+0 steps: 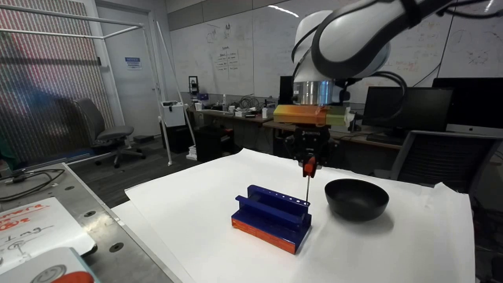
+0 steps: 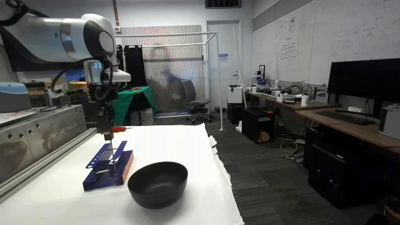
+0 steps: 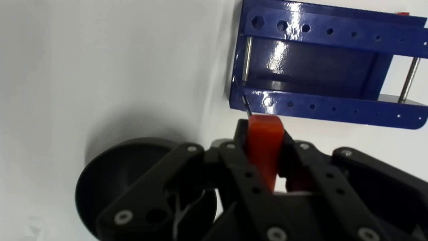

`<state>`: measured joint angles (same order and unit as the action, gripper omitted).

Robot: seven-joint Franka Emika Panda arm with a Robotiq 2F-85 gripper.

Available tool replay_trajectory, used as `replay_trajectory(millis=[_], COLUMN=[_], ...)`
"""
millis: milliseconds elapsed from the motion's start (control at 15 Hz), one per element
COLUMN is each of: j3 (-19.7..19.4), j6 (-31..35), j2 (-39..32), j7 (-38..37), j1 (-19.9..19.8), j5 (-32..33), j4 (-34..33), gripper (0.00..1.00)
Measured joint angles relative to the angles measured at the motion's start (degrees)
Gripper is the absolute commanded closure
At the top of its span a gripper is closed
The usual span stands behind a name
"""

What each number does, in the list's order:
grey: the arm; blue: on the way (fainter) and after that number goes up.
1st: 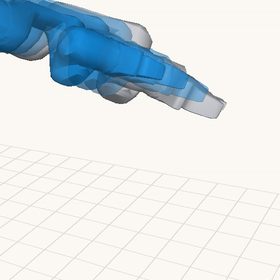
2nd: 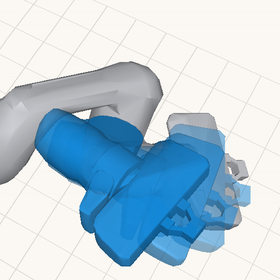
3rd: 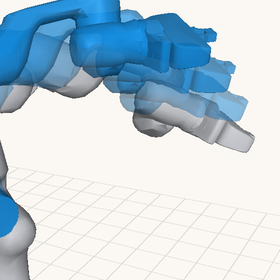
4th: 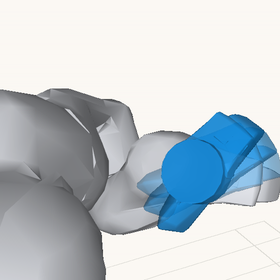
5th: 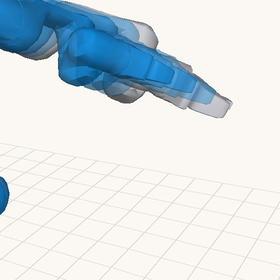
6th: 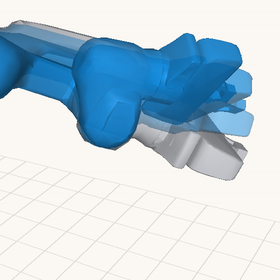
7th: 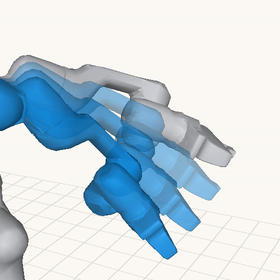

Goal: Put the orange object in the bowl

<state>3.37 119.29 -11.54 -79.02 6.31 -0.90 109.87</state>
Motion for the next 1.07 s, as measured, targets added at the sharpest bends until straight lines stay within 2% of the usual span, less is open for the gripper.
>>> replay_trajectory(millis=[200, 333, 533, 667, 1067], j3=[0.0, 0.05, 0.1, 0.1, -0.17], j6=[-6.69, -14.04, -23.03, -25.51, -24.67], j2=[6.4, 10.18, 11.99, 10.39, -1.77], j7=[-2.4, -4.58, -5.64, -5.69, -5.69], j1=[0.34, 0.42, 0.35, 0.13, -0.18], j5=[5.39, 10.4, 15.92, 19.28, 25.98], j4=[-0.04, -0.18, -0.39, -0.3, -0.38], gripper=[0.87, 0.87, 0.87, 0.87, 0.87])
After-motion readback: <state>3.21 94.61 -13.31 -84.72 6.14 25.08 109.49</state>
